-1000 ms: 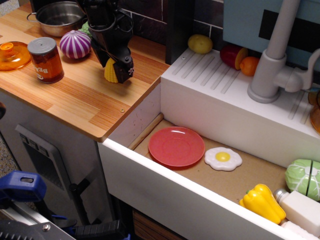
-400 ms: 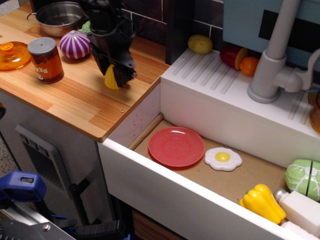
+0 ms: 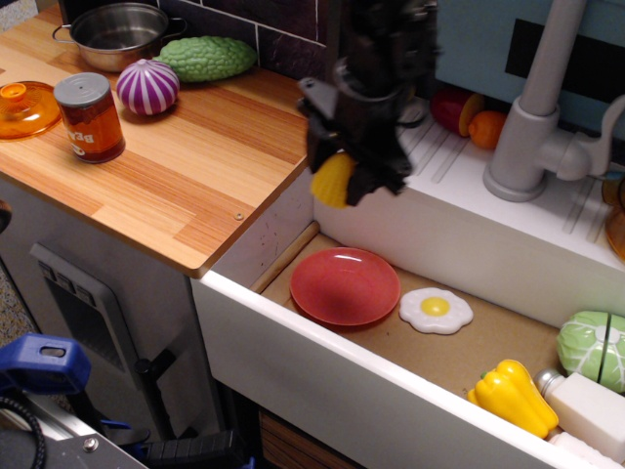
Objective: Put corn on plate
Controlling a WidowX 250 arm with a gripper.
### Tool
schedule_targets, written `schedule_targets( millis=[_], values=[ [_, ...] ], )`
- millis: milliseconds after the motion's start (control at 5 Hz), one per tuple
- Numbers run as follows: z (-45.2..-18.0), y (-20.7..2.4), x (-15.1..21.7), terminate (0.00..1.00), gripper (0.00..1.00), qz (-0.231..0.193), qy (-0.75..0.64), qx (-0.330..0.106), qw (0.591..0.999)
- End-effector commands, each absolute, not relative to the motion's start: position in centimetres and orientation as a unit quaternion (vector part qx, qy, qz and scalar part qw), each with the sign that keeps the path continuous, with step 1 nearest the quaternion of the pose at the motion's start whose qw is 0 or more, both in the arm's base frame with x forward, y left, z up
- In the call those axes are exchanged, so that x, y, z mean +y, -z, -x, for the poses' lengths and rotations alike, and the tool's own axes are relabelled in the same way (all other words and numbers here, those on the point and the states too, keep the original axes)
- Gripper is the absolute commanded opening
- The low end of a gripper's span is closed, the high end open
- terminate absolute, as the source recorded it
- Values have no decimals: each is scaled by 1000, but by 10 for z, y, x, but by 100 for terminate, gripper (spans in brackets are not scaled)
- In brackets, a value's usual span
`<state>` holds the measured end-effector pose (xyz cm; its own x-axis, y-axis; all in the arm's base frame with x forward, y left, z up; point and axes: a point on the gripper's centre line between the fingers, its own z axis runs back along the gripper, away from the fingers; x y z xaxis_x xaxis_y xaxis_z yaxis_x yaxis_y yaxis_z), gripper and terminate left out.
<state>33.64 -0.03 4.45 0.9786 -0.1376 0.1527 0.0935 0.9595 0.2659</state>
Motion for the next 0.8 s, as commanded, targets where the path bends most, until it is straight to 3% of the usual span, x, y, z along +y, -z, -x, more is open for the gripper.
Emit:
schedule_targets(
  millis=[0,600],
  values=[
    [-350,-25,-47,0,0,-127,40,-117,984],
    [-331,23,-24,0,0,-59,51,-139,987]
  ],
)
